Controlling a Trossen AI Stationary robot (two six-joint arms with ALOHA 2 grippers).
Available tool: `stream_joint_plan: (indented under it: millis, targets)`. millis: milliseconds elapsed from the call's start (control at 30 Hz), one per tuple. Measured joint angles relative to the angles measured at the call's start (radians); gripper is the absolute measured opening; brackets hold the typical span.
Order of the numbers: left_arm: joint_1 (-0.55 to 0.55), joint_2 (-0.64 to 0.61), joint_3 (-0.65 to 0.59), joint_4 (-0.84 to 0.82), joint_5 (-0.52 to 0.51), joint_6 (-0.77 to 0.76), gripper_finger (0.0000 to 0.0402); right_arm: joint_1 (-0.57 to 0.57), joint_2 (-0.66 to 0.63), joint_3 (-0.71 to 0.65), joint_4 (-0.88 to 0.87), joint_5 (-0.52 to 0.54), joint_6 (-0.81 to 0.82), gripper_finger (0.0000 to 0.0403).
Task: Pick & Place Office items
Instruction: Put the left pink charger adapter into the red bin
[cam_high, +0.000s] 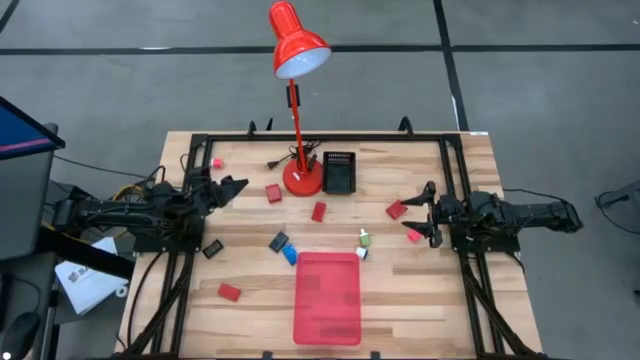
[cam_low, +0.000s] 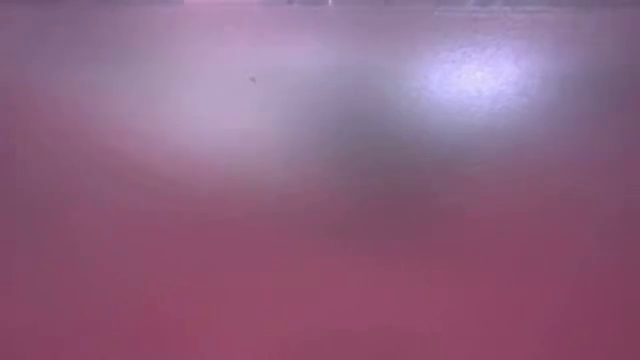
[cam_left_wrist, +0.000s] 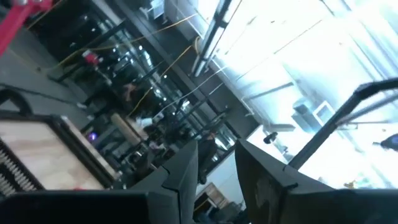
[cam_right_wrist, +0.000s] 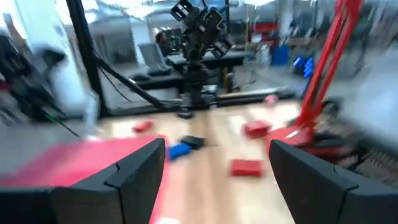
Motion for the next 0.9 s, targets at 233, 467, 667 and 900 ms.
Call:
stream_joint_plan:
  millis: [233, 467, 667, 900]
  targets:
    - [0.0, 0.02, 0.0, -0.004, -0.115, -0.001, 0.0104, -0.009, 0.0, 0.0, 0.006, 0.001, -0.11, 0.0282]
    - [0.0, 0.091, 0.0, -0.003, -0.15, -0.035, 0.0104, -0.003, 0.001, 0.004, 0.166, -0.015, 0.232, 0.0282]
    - [0.0, 0.173, 0.0, -0.003, -0.16, -0.126, 0.0104, -0.005, 0.003, 0.026, 0.317, 0.006, 0.49, 0.0282]
    - [0.0, 0.249, 0.0, 0.058, -0.139, -0.177, 0.0104, -0.006, 0.004, 0.028, 0.552, 0.09, 0.538, 0.0282]
